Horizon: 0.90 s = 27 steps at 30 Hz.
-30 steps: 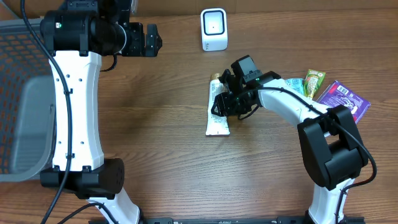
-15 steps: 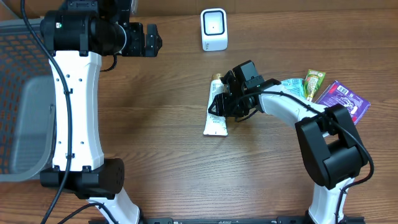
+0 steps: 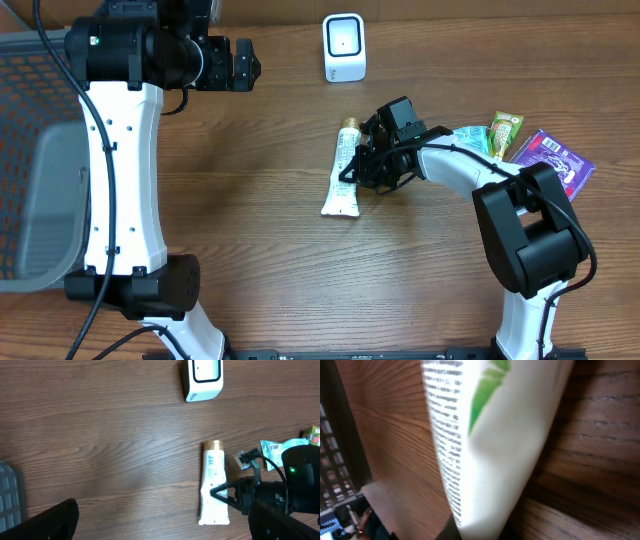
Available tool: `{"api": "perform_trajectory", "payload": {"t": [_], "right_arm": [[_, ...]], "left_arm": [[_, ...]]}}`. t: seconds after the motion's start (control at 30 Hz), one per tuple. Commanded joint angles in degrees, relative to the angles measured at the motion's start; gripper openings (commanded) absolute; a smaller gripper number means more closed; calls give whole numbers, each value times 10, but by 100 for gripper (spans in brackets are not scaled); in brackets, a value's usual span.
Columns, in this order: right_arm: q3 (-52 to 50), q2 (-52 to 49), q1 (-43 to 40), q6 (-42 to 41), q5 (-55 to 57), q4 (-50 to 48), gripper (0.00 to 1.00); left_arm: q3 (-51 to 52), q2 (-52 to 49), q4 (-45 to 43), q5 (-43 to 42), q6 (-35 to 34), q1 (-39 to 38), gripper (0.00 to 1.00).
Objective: Scan the item barcode
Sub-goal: 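Lift the tube upright and carry it toward the scanner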
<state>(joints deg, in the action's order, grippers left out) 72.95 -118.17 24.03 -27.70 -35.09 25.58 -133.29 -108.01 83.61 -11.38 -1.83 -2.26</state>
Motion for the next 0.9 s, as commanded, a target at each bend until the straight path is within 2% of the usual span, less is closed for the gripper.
{"api": "perform_trajectory", "payload": {"t": [0.0,0.2,0.37,0.5,0.63,0.87], "right_arm": [[-2,-10,1,-15,9,-5,4],[9,19,-13,41,-53,-8,4],[38,99,-25,149,-92,22,4],[54,172,-29,197,-92,54,4],[59,226,-29,205,-109,64,4],[66,266,-55,182,-240,61,4]], "left_arm": [[-9,3,0,-4,-10,-4,100],[-9,3,0,-5,-10,-4,100],[-9,3,0,-5,-10,-4,100],[-9,3,0,-5,-10,-4,100],[-9,3,0,-4,-10,-4,100],[-9,3,0,-4,-10,-4,100]]}}
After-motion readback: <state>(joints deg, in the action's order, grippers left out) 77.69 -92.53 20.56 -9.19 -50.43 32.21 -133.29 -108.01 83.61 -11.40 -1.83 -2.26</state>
